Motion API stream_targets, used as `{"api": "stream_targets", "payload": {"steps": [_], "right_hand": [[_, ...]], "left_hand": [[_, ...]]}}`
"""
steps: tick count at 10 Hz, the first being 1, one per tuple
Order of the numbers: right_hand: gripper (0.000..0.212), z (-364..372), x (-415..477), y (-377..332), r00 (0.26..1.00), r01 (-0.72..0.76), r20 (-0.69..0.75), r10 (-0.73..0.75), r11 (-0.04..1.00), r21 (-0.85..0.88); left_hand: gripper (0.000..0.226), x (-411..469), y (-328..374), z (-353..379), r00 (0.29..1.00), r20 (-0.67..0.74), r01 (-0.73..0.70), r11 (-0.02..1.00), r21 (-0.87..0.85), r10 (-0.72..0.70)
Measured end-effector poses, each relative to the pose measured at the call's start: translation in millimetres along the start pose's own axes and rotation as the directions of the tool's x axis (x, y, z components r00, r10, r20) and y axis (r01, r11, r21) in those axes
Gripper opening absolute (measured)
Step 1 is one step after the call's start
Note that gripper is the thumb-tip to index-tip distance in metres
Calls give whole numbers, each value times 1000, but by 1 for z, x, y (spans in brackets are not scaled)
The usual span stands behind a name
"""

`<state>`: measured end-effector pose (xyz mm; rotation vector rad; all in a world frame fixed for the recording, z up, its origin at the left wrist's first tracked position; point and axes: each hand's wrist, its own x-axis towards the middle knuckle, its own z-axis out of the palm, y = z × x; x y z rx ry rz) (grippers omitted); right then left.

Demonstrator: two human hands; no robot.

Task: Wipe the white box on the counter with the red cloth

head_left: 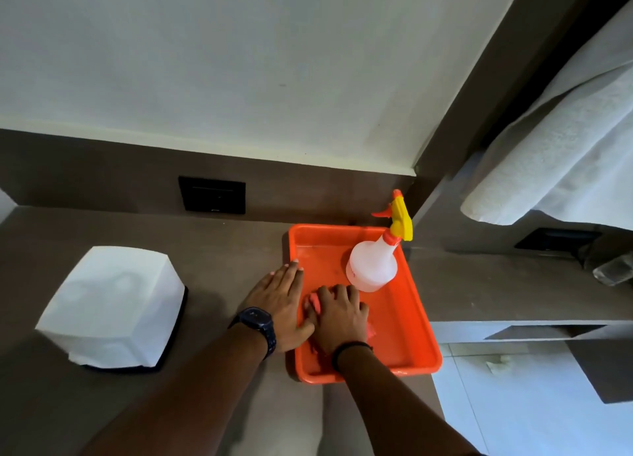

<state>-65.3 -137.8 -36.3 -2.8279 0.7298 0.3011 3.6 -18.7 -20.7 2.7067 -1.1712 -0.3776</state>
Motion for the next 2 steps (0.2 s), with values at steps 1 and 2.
{"api": "stream_targets", "payload": {"steps": [1, 2], "right_hand": [[51, -9, 0, 0, 1000, -18, 0, 18, 997, 78], [58, -35, -3, 0, 992, -49, -104, 78, 965, 259]], "left_hand": [[87, 0, -2, -4, 998, -64, 27, 999, -42, -29], [89, -1, -6, -26, 991, -133, 23, 999, -45, -28]]}}
